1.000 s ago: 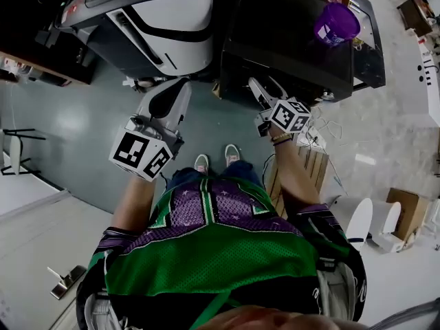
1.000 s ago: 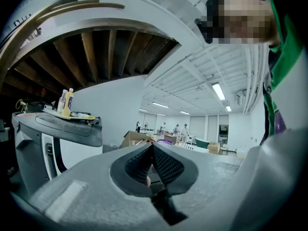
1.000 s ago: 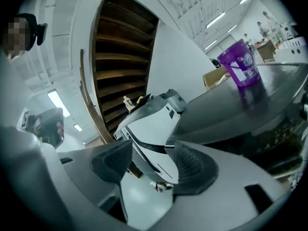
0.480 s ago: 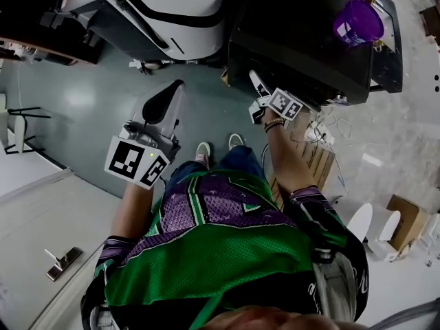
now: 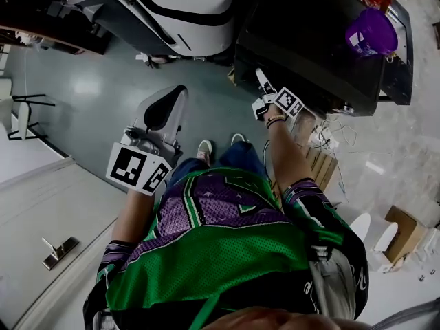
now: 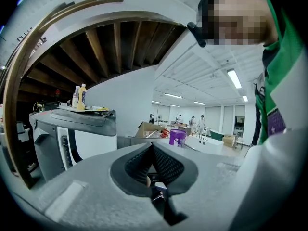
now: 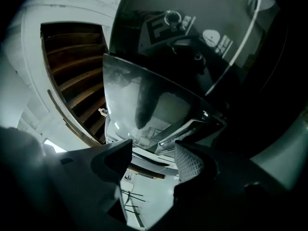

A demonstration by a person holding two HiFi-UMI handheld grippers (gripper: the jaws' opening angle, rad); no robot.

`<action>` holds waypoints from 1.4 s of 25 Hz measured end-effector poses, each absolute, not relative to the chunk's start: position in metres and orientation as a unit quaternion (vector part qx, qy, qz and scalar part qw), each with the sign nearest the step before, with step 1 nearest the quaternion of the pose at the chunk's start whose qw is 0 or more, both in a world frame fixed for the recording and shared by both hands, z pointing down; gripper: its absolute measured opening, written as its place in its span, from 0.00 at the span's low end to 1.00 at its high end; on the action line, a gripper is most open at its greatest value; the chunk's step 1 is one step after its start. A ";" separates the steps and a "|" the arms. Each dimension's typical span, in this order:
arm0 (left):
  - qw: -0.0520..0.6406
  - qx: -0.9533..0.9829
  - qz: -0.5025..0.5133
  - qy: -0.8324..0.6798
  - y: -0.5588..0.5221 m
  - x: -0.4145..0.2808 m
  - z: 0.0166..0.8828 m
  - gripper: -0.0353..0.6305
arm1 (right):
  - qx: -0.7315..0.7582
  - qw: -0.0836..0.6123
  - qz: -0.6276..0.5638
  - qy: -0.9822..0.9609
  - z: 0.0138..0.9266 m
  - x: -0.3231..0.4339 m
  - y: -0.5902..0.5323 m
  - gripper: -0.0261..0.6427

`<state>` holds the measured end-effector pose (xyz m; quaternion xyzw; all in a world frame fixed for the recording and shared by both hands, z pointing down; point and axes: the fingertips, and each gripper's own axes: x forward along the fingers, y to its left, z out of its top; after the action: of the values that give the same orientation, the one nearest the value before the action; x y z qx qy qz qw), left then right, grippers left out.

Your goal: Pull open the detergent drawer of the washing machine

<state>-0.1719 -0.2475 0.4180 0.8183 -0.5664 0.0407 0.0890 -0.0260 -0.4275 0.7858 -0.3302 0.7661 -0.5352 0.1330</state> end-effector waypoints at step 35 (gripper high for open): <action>0.102 0.825 0.058 -0.553 -0.217 -0.188 0.433 0.08 | -0.265 0.175 -0.540 0.779 0.770 -0.048 -0.387 0.45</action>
<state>-0.1878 -0.2170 0.4331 0.8247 -0.5532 0.0585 0.1024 -0.0485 -0.3874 0.7698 -0.2652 0.7794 -0.5399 0.1752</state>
